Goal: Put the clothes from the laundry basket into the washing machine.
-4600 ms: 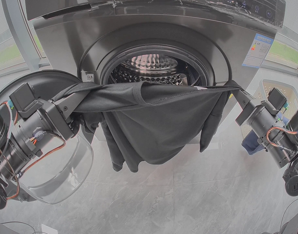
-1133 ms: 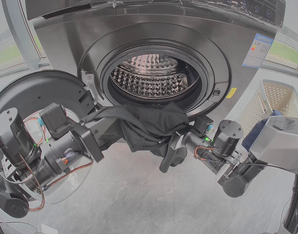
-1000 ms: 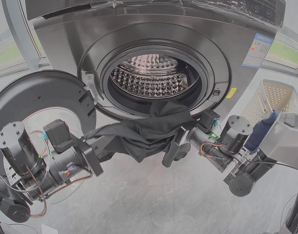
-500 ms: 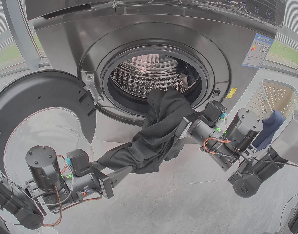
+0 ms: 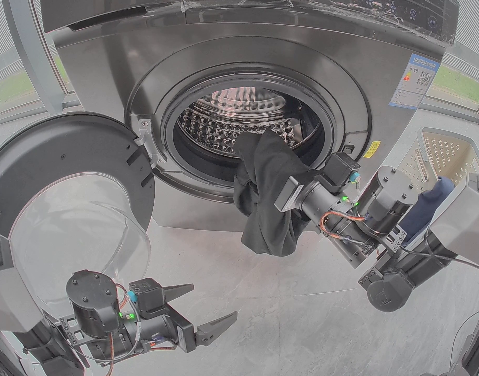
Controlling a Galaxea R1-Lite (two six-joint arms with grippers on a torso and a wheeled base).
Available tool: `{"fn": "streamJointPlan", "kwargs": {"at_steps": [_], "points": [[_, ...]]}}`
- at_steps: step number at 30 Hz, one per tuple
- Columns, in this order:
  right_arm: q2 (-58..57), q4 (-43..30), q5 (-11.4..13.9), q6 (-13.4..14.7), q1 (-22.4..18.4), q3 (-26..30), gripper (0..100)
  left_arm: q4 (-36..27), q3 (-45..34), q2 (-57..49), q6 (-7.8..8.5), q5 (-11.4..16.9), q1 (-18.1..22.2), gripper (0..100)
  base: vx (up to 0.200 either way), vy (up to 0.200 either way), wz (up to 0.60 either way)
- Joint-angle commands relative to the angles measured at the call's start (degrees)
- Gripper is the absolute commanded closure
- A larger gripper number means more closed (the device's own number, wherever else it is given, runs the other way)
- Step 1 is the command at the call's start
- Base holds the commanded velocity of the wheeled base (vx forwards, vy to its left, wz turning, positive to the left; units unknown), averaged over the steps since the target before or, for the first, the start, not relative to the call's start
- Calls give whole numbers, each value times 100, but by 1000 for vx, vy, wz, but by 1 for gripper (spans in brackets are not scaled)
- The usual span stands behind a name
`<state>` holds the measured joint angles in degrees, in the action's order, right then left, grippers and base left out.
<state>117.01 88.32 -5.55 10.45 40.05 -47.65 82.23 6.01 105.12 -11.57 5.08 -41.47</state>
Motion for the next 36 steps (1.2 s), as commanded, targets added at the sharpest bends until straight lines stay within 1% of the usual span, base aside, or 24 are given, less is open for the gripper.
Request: {"fn": "streamJointPlan", "kwargs": {"at_steps": [1, 3, 5, 7, 8, 11, 15, 17, 23, 27, 31, 36], "points": [[68, 10, -17, 80, 267, 142, 100, 646, 419, 729, 14, -25, -19, 0, 0, 0, 0], [77, 10, -52, 80, 346, 186, 100, 681, 779, 844, 41, -78, -1, 0, 0, 0, 0], [77, 10, -122, 71, 372, 186, 100, 646, 1148, 923, 32, -122, -19, 0, 0, 0, 0], [86, 1, -122, 80, 372, 195, 100, 654, 1420, 1081, 32, -122, -19, 0, 0, 0, 0], [86, 1, -122, 80, 372, 195, 100, 654, 1420, 1081, 32, -122, -19, 0, 0, 0, 0], [94, 1, -122, 80, 381, 195, 100, 654, 1939, 1336, 41, -104, 8, 0, 0, 0, 0], [86, 1, -131, 80, 460, 221, 100, 654, 2431, 1626, 49, -104, 166, 0, 0, 0, 0], [77, 1, -131, 80, 469, 248, 100, 654, 2510, 1670, 49, -104, 201, 0, 0, 0, 0], [-2, 10, -140, 89, 750, 415, 100, 663, 2967, 2100, 67, -113, 438, 0, 0, 0, 0], [-99, 10, -140, 89, 838, 511, 100, 663, 3178, 2355, 225, -113, 596, 0, 0, 0, 0], [-204, 10, -148, 98, 882, 652, 100, 663, 3521, 2531, 243, -148, 693, 0, 0, 0, 0], [-319, 10, -148, 115, 882, 757, 100, 663, 3785, 2619, 225, -368, 728, 0, 0, 0, 0]]}}
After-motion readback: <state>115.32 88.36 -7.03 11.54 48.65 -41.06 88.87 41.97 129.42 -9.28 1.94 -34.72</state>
